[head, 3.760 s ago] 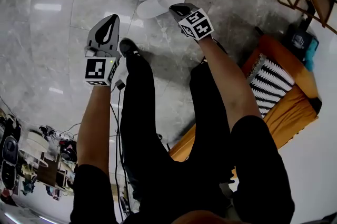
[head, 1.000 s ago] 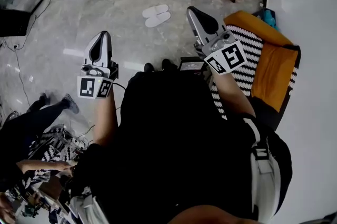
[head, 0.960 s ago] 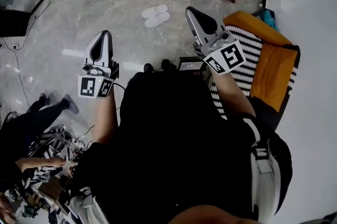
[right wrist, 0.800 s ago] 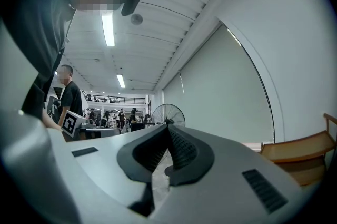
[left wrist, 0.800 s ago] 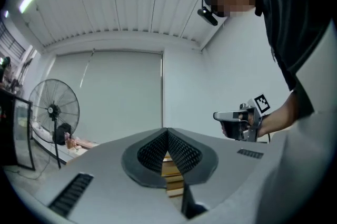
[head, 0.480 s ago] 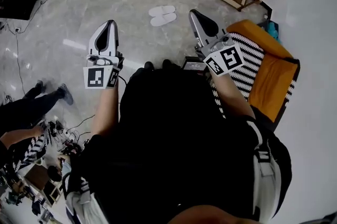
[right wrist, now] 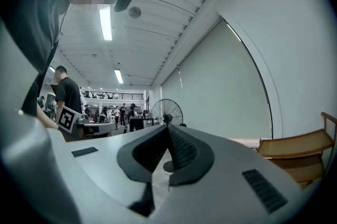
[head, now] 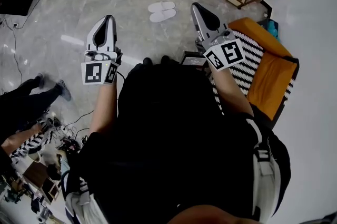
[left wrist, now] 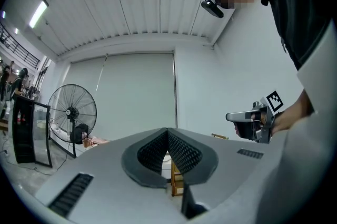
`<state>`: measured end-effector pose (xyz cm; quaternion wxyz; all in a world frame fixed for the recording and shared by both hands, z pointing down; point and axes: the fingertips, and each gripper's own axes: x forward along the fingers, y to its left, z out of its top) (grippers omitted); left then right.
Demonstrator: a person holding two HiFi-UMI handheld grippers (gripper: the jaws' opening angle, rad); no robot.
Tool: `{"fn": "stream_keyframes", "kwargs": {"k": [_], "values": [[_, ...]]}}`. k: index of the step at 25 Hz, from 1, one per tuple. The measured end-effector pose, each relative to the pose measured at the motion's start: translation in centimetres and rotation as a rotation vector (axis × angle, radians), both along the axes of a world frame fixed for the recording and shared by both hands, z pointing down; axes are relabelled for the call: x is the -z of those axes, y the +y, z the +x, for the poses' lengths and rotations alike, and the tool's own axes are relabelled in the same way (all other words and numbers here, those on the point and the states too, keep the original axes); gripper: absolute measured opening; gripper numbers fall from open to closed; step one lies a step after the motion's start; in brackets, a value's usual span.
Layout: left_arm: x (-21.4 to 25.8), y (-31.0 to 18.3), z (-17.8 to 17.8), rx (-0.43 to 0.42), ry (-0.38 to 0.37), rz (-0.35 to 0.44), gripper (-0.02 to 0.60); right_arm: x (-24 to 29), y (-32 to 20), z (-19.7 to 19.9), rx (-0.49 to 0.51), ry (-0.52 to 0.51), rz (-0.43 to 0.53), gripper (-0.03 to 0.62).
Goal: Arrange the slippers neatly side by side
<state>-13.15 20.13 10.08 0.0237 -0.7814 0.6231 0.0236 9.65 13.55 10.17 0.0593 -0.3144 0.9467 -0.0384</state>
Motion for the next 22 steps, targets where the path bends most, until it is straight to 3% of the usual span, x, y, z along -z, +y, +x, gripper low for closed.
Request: {"fn": "stream_keyframes", "kwargs": {"k": [22], "values": [[-0.9,-0.5,2.1,-0.075,0.024,-0.037,0.014,-0.4,0.3,-0.1,0.042,0.025,0.003,0.029]]}}
